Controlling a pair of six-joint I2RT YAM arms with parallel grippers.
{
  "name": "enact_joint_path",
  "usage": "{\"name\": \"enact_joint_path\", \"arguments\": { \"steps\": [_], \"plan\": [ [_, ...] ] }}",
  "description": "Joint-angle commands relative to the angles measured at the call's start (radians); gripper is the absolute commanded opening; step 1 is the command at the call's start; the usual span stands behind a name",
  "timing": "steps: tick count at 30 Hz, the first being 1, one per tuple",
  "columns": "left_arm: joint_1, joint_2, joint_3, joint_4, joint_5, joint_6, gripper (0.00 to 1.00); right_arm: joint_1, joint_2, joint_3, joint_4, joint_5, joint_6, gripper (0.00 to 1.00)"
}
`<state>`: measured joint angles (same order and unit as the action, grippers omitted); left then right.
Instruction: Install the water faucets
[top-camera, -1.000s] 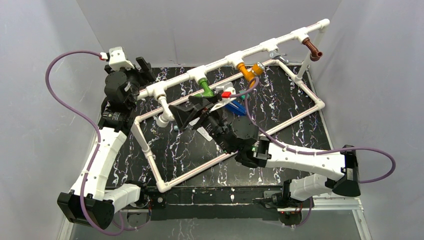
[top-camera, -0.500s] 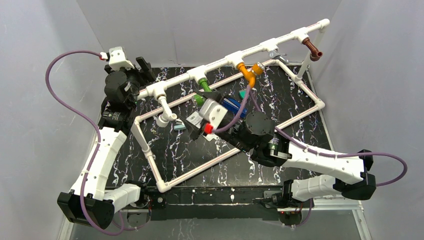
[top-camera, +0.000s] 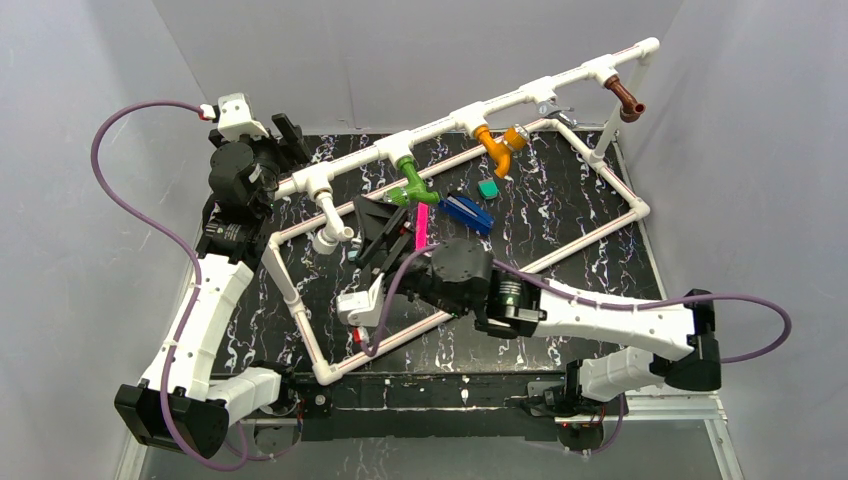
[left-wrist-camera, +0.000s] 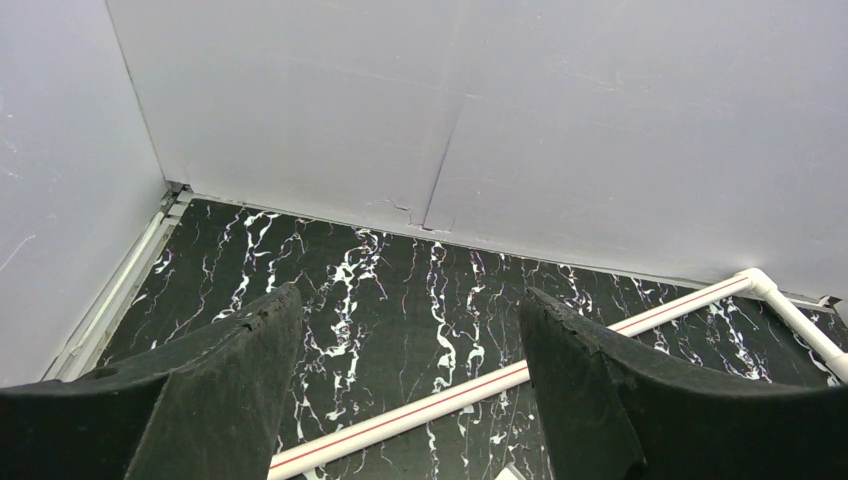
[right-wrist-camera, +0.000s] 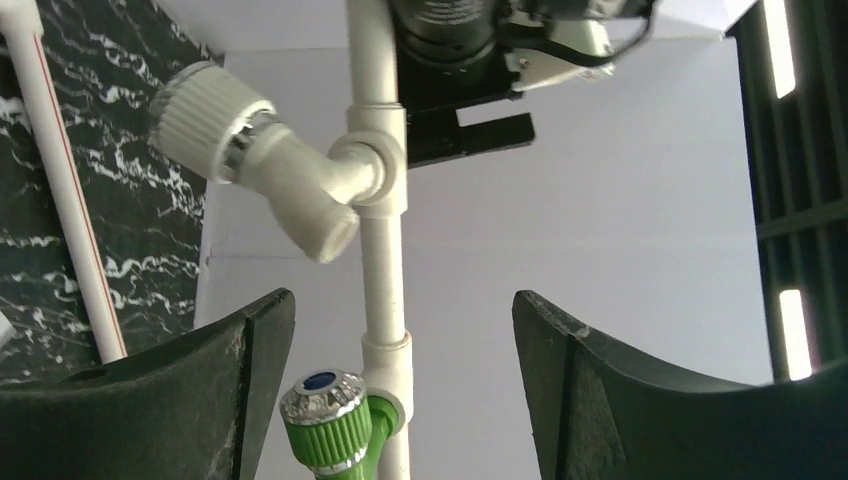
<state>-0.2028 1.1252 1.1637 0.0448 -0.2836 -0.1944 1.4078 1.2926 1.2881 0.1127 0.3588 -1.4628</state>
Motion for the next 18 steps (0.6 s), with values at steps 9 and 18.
{"name": "enact_joint_path", "arguments": {
  "steps": [9, 18],
  "plan": [
    [0.008, 0.138, -0.135, -0.343, 0.000, -0.014, 0.77, 0.031, 0.111, 0.075, -0.040, 0.077, -0.322, 0.82],
    [0.008, 0.136, -0.135, -0.342, 0.003, -0.014, 0.77, 0.042, 0.177, 0.094, -0.024, 0.112, -0.432, 0.76]
  ]
}}
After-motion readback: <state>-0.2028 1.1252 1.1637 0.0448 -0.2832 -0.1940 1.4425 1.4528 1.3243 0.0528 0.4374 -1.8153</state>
